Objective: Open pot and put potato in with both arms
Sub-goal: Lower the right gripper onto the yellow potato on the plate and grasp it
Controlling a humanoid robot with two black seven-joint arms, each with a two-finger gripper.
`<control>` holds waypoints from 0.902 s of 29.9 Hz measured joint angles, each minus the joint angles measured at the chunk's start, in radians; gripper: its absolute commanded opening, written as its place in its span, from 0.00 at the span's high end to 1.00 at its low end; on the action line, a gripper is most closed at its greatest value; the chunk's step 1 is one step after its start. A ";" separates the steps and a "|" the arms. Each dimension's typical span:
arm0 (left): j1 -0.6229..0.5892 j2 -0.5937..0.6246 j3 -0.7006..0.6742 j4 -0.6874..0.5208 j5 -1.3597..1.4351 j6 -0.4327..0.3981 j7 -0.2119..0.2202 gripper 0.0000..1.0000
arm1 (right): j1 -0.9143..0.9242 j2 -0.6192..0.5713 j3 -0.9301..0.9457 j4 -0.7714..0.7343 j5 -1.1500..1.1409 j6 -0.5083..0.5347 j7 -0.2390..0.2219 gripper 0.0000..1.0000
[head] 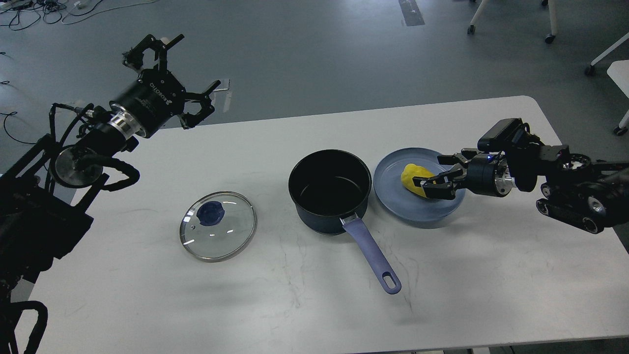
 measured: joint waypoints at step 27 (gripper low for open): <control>0.000 0.011 0.008 -0.009 0.002 0.000 0.000 0.01 | -0.012 0.079 -0.057 -0.070 0.000 -0.043 0.000 0.13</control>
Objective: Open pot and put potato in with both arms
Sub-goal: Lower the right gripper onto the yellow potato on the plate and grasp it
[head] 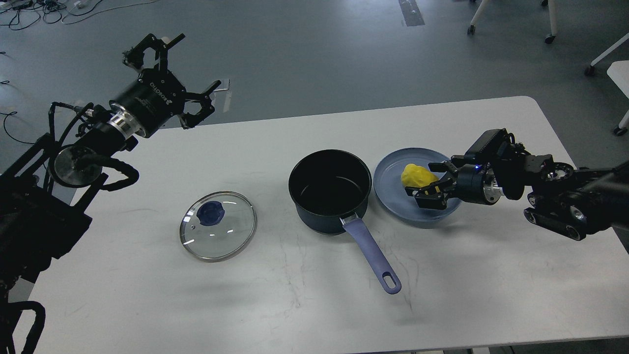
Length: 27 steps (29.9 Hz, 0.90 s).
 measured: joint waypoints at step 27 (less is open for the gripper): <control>0.004 0.016 0.003 0.002 0.002 0.000 -0.006 0.01 | 0.011 0.020 -0.050 -0.053 0.013 -0.083 0.000 1.00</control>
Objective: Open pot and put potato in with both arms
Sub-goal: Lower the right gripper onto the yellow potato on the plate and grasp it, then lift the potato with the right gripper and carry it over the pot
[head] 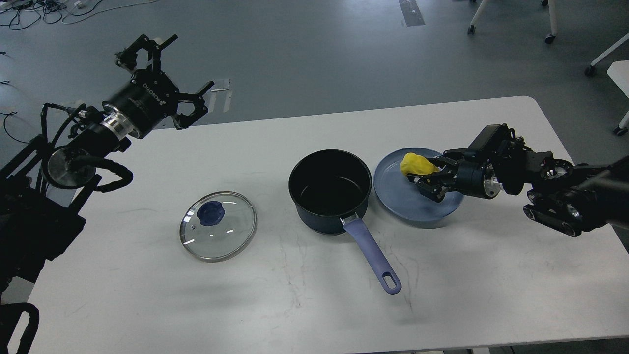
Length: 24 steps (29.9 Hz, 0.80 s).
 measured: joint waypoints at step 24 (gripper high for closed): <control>0.008 0.016 0.000 0.000 0.000 0.000 0.000 0.01 | 0.277 0.186 -0.045 -0.005 0.004 -0.099 0.000 1.00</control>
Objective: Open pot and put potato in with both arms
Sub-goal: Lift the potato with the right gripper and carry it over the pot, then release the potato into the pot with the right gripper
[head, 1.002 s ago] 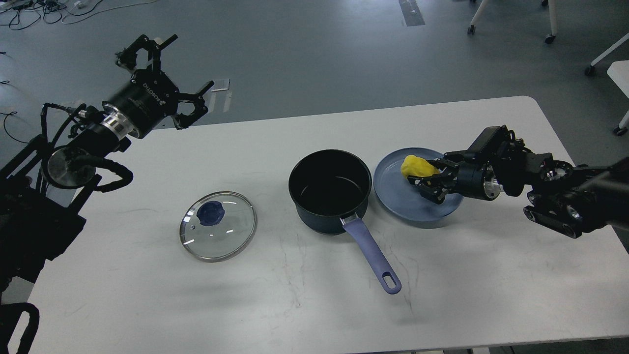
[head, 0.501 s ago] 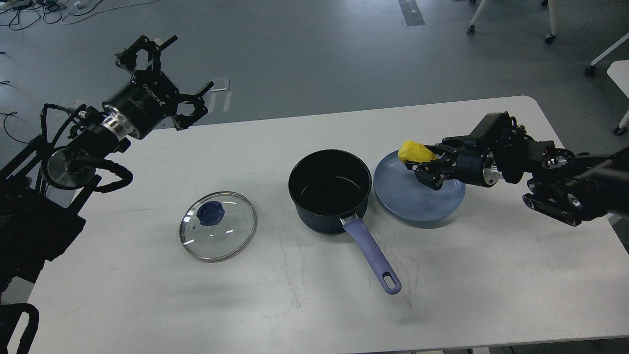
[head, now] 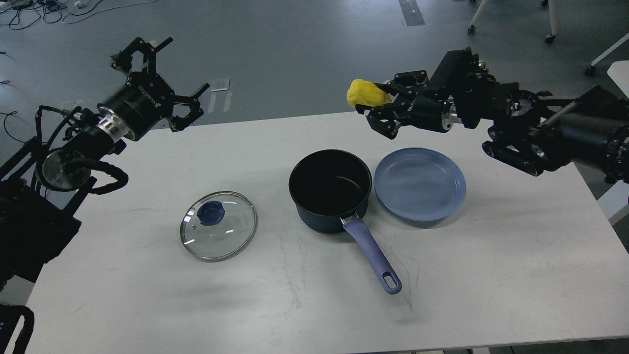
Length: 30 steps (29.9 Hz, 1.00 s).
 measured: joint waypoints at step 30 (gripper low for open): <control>-0.002 0.010 0.000 0.000 0.063 0.000 -0.026 0.01 | 0.004 0.007 -0.011 0.159 0.265 -0.002 0.000 0.00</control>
